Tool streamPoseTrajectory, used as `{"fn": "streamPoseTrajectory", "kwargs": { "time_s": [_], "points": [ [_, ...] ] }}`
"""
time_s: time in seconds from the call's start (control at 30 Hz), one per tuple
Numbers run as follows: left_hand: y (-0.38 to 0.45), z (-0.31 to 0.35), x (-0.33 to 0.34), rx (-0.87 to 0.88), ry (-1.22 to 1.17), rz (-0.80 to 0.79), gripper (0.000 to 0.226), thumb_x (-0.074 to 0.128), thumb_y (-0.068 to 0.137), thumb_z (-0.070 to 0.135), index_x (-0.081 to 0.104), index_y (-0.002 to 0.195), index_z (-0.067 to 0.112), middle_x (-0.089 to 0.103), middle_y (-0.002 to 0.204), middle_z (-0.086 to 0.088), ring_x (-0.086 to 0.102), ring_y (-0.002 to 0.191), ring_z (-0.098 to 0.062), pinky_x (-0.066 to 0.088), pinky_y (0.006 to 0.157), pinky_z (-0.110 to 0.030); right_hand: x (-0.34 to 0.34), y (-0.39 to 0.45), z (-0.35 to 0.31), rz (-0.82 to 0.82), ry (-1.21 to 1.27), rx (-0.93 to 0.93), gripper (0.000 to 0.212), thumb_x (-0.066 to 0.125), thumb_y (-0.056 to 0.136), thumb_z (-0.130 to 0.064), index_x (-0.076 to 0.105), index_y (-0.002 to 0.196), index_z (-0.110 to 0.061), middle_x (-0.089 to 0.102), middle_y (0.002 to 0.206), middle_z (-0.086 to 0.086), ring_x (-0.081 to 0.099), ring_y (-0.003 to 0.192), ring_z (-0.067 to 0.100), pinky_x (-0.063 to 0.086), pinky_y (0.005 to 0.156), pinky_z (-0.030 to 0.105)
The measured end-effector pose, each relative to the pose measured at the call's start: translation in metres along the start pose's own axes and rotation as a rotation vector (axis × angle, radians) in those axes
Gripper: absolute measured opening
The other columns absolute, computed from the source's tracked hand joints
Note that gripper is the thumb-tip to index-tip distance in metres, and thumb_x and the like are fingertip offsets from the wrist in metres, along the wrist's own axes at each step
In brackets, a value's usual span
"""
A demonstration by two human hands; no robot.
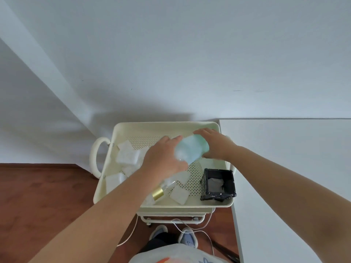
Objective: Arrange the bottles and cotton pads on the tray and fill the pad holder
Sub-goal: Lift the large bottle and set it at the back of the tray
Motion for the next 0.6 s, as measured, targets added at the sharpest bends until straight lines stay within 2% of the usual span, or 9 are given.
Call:
{"fn": "streamPoseTrajectory", "kwargs": {
  "time_s": [0.07, 0.13, 0.27, 0.47, 0.6],
  "points": [
    [0.009, 0.007, -0.009, 0.006, -0.056, 0.034, 0.084, 0.071, 0.063, 0.047, 0.044, 0.142, 0.036, 0.048, 0.103, 0.008, 0.054, 0.094, -0.017, 0.041, 0.075, -0.027, 0.0, -0.003, -0.001, 0.028, 0.122, 0.012, 0.09, 0.08, 0.063, -0.031, 0.032, 0.139, -0.038, 0.04, 0.142, -0.01, 0.038, 0.129, 0.017, 0.048, 0.091, 0.044],
    [0.017, 0.013, -0.015, 0.024, -0.112, 0.067, 0.081, 0.073, 0.062, 0.046, 0.049, 0.139, 0.036, 0.052, 0.104, 0.009, 0.054, 0.097, -0.017, 0.043, 0.079, -0.029, 0.0, -0.008, -0.002, 0.088, 0.25, 0.015, 0.093, 0.084, 0.06, -0.032, 0.035, 0.139, -0.035, 0.043, 0.139, -0.006, 0.043, 0.124, 0.017, 0.045, 0.093, 0.036],
    [0.044, 0.03, -0.025, 0.066, -0.314, 0.125, 0.072, 0.079, 0.064, 0.042, 0.058, 0.132, 0.032, 0.064, 0.118, 0.007, 0.06, 0.1, -0.015, 0.049, 0.088, -0.031, -0.014, -0.011, 0.004, 0.236, 0.453, 0.085, 0.091, 0.087, 0.058, -0.032, 0.04, 0.135, -0.035, 0.054, 0.127, -0.005, 0.051, 0.111, 0.016, 0.038, 0.084, 0.025],
    [0.08, 0.054, -0.021, 0.122, -0.466, 0.18, 0.057, 0.077, 0.076, 0.042, 0.059, 0.128, 0.027, 0.064, 0.122, 0.007, 0.059, 0.103, -0.015, 0.05, 0.093, -0.036, -0.027, -0.003, 0.018, 0.302, 0.607, 0.229, 0.086, 0.087, 0.057, -0.03, 0.042, 0.13, -0.032, 0.06, 0.106, -0.008, 0.057, 0.095, 0.016, 0.045, 0.077, 0.028],
    [0.108, 0.065, -0.02, 0.144, -0.422, 0.117, 0.056, 0.075, 0.077, 0.047, 0.057, 0.126, 0.026, 0.064, 0.119, 0.002, 0.058, 0.108, -0.019, 0.048, 0.094, -0.039, -0.029, 0.004, 0.029, 0.303, 0.704, 0.296, 0.082, 0.087, 0.06, -0.027, 0.041, 0.128, -0.032, 0.061, 0.113, -0.004, 0.055, 0.111, 0.016, 0.051, 0.089, 0.039]
  ]
}}
Point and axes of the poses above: each hand's wrist, its own y-axis towards the middle knuckle, its own x-axis out of the palm, z = x × y, the point moved 3 cm from there along y, towards the middle knuckle
